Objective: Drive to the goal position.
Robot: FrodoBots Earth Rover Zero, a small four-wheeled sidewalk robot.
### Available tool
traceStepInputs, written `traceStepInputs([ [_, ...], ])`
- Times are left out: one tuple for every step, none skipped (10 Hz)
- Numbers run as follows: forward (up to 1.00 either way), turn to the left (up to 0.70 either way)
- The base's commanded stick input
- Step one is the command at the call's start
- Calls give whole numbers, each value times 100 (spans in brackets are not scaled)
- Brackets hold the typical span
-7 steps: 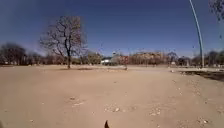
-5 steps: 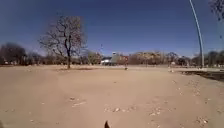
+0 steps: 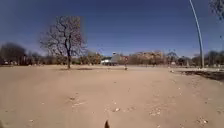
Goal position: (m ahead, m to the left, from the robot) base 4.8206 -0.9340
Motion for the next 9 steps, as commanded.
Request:
traceStepInputs([
  [23, 0],
  [30, 0],
  [37, 0],
  [44, 0],
  [51, 0],
  [58, 0],
  [65, 0],
  [72, 0],
  [79, 0],
])
